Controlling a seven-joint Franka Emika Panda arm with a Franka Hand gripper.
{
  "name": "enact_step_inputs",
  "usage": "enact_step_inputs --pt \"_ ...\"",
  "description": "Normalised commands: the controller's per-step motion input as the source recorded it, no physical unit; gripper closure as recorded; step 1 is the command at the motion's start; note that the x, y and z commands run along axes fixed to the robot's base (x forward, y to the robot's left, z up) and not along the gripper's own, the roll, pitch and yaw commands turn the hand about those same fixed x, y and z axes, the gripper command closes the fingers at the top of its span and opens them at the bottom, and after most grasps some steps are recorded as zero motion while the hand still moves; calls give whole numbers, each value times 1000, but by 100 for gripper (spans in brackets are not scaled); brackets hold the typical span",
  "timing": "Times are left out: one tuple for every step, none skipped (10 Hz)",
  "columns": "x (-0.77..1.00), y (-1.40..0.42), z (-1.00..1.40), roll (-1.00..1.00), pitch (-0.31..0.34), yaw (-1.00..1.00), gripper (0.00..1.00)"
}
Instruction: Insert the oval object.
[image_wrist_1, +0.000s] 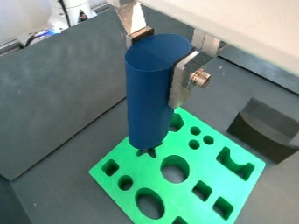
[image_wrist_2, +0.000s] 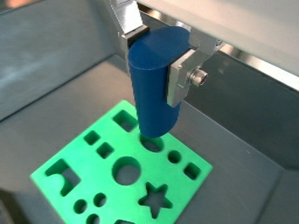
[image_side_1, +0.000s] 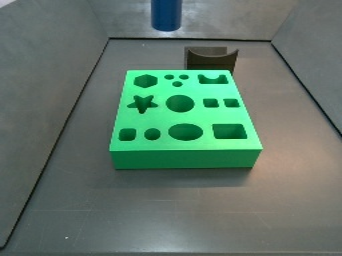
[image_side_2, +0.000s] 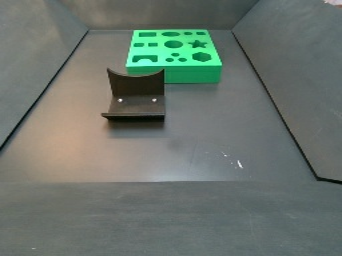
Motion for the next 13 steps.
enact_step_inputs --pt "-126 -466 -949 90 -176 -797 100" --pt "-31 -491 -966 93 -184 -726 100" --pt "0 -520 -997 107 -180 -669 100" --pt "0 -514 -1000 106 -173 -674 100" --pt "0 -449 -966 96 -156 -746 100" --pt "469 -269 -863 84 0 -603 100" --pt "546 0 -537 51 0 -611 100" --pt "611 34 -397 21 0 -591 100" --pt "614 89 -374 30 0 -580 100" --pt "420 114 -354 19 0 -731 100" --pt "254 149 -354 10 0 -866 100" --pt "214 123 -297 0 0 -923 100" --pt "163 80 -257 0 0 -966 100"
